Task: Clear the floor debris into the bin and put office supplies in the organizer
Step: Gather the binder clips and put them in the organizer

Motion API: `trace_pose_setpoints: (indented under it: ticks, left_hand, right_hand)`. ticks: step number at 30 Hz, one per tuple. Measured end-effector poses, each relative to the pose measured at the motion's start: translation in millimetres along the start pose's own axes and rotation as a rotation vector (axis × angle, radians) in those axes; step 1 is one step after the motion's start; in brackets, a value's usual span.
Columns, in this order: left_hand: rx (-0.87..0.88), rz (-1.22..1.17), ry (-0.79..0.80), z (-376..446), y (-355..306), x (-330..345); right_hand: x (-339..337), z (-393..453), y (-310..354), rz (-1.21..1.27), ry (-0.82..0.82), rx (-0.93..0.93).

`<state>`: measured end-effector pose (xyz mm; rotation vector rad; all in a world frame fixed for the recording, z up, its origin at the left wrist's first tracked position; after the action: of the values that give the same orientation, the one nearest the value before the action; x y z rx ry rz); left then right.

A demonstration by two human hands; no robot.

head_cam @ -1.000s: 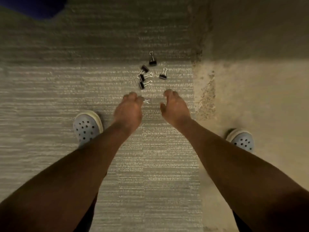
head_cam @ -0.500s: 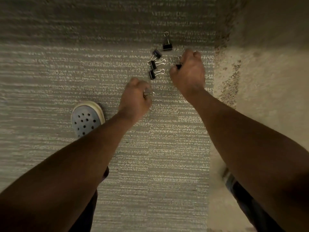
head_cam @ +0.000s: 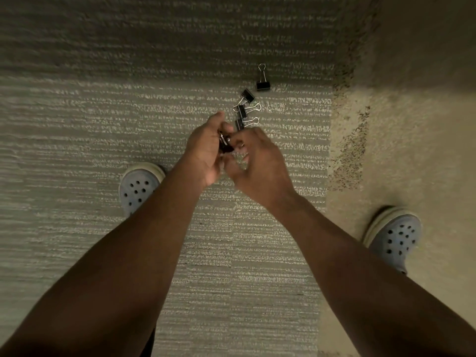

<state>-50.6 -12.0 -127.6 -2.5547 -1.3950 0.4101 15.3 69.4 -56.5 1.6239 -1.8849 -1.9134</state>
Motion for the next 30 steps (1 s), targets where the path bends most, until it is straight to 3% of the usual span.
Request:
trace_pose_setpoints:
  ticks: [5, 10, 15, 19, 24, 30]
  left_hand:
    - [0.217, 0.16, -0.237, 11.1, -22.5, -25.2]
    - [0.563, 0.56, -0.244, 17.4, -42.3, -11.9]
    - [0.825, 0.879, -0.228, 12.1, -46.4, 14.4]
    - [0.996, 1.119, -0.291, 6.1, -48.0, 30.3]
    - [1.071, 1.166, -0.275, 8.0, -48.0, 36.9]
    - [1.111, 1.088, -0.225, 6.6, -44.2, 41.9]
  right_hand:
    - [-17.5, 43.1, -29.7, -0.208, -0.139, 0.007]
    - [-22.0, 94.6, -37.7, -0.439, -0.131, -0.049]
    - [-13.2, 115.6, -46.9, -0.462, -0.037, -0.019]
    - [-8.2, 118.1, -47.9, -0.442, -0.064, -0.02]
    - [-6.3, 114.0, -48.2, -0.434, -0.08, -0.059]
    - [-0.2, 105.4, -42.2, -0.484, 0.031, -0.175]
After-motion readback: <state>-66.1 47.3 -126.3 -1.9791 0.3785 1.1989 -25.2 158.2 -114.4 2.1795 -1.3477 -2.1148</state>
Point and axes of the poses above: each hand's wrist, its own z-axis towards the middle knuckle, its own x-axis out of the palm, y = z × x, the point moved 10 cm from there along z, towards the middle knuckle, and after that the axes turned 13 degrees about -y, right-handed, at the moved point
